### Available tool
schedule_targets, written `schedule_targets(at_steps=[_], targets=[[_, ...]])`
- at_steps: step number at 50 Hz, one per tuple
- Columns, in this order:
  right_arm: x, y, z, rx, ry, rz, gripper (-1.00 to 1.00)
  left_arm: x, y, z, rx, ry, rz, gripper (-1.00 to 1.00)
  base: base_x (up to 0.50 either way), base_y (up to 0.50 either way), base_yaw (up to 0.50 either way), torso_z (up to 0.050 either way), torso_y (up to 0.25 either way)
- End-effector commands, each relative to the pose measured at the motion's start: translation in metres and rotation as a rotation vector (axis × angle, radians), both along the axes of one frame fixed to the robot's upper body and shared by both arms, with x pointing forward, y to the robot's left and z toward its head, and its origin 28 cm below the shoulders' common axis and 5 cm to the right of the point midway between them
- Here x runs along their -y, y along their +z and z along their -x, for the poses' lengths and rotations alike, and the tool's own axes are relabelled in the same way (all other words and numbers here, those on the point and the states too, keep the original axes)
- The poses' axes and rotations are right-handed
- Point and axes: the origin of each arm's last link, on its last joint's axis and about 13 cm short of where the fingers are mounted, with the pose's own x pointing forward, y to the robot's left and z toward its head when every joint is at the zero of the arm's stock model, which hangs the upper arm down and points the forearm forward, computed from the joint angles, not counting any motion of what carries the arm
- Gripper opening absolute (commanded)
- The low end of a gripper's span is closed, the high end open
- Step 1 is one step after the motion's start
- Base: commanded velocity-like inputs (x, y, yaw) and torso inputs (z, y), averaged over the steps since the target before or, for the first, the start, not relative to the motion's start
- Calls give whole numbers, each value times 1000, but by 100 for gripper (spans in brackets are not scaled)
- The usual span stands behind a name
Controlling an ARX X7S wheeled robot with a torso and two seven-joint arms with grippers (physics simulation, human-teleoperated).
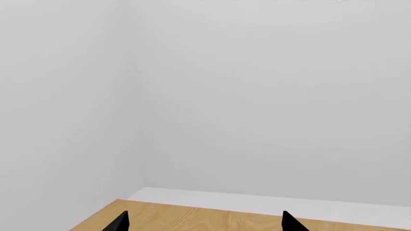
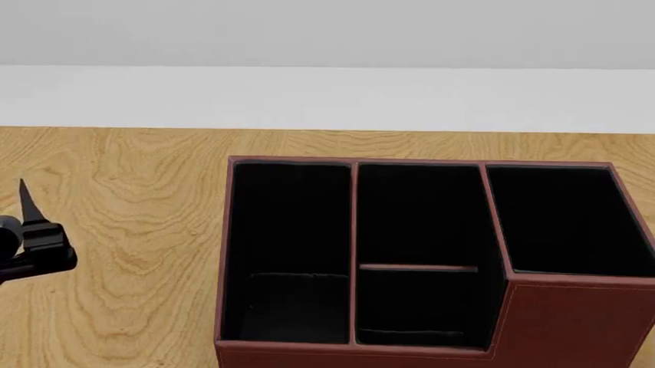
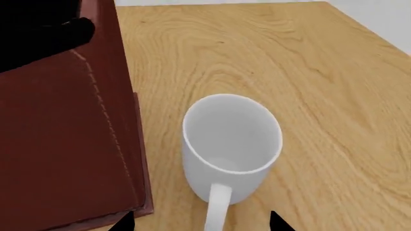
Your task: Pick up the white mug and place it to the right of the caddy.
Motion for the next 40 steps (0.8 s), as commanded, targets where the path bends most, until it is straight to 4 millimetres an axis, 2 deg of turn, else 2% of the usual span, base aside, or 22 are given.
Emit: schedule_targets(at_steps=[1, 27, 36, 40], targets=[[-7, 5, 4, 22, 22, 21, 100, 1, -3, 2, 7, -7, 4, 100, 0, 0, 0, 0, 0], [-14, 10, 18, 44, 43, 48, 100, 2, -5, 6, 4, -18, 2, 100, 0, 0, 0, 0, 0], [-20, 19, 25, 67, 58, 69, 100, 3, -2, 8, 13, -17, 5, 100, 0, 0, 0, 0, 0], [-18, 16, 26, 67, 63, 67, 100, 3, -2, 9, 12, -17, 6, 100, 0, 0, 0, 0, 0]])
